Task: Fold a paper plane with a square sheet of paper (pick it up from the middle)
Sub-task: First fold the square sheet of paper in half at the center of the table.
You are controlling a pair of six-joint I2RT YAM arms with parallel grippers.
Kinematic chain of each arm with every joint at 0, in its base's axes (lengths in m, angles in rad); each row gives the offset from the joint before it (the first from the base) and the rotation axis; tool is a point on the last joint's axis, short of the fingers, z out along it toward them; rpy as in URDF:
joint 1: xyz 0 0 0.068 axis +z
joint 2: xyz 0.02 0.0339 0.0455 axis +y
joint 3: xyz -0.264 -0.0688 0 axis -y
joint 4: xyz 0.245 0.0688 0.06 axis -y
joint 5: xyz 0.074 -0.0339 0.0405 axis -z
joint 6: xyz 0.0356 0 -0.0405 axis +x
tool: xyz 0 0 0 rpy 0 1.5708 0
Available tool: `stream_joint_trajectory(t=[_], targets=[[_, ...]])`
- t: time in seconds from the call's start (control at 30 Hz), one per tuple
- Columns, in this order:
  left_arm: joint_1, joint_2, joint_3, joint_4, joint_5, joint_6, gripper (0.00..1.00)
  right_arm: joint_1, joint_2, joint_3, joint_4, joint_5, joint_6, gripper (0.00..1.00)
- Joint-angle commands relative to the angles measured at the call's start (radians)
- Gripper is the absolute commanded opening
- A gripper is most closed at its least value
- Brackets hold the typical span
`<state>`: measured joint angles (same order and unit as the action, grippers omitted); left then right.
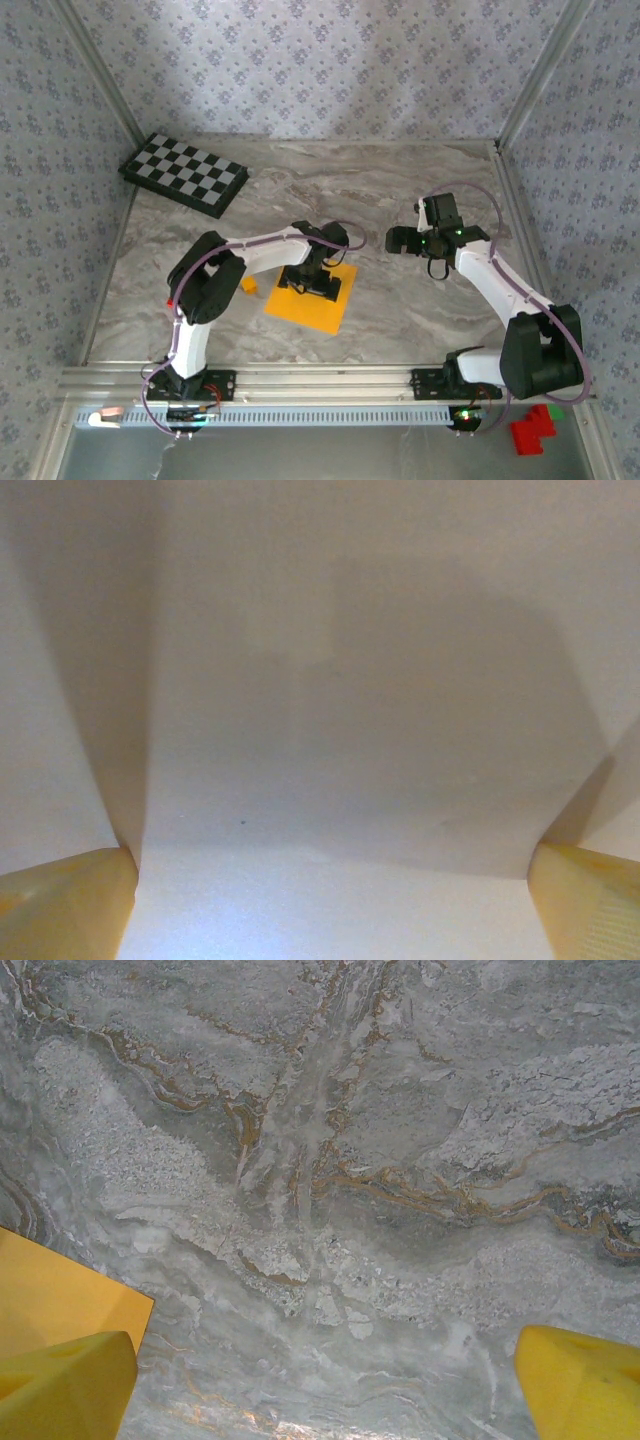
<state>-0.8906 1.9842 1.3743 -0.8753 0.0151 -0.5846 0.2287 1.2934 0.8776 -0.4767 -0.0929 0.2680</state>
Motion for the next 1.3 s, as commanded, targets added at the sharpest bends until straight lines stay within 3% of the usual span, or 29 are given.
stream_joint_trajectory(t=[0.0,0.53,0.8,0.9,1.07,1.2,1.27], targets=[[-0.001,0.027,-0.037,0.011,0.007,0.012,1.0,0.003,0.014,-0.014,-0.001,-0.009,-0.017,0.99],[0.0,0.002,-0.059,0.031,0.0,0.014,0.96,0.007,0.031,-0.011,-0.003,-0.003,-0.016,0.99],[0.001,-0.032,-0.075,0.061,-0.009,-0.002,0.86,0.007,0.039,-0.008,-0.005,0.001,-0.016,0.99],[0.002,-0.056,-0.088,0.093,-0.007,-0.007,0.78,0.006,0.042,-0.007,-0.008,0.002,-0.017,0.99],[0.007,-0.122,-0.15,0.233,0.048,-0.015,0.53,0.006,0.04,0.0,-0.014,0.009,-0.016,0.99],[0.027,-0.213,-0.225,0.39,0.185,-0.034,0.43,0.006,0.029,0.007,-0.026,0.018,-0.015,0.99],[0.048,-0.28,-0.286,0.515,0.325,-0.058,0.41,0.007,0.014,0.013,-0.037,0.026,-0.013,0.99]])
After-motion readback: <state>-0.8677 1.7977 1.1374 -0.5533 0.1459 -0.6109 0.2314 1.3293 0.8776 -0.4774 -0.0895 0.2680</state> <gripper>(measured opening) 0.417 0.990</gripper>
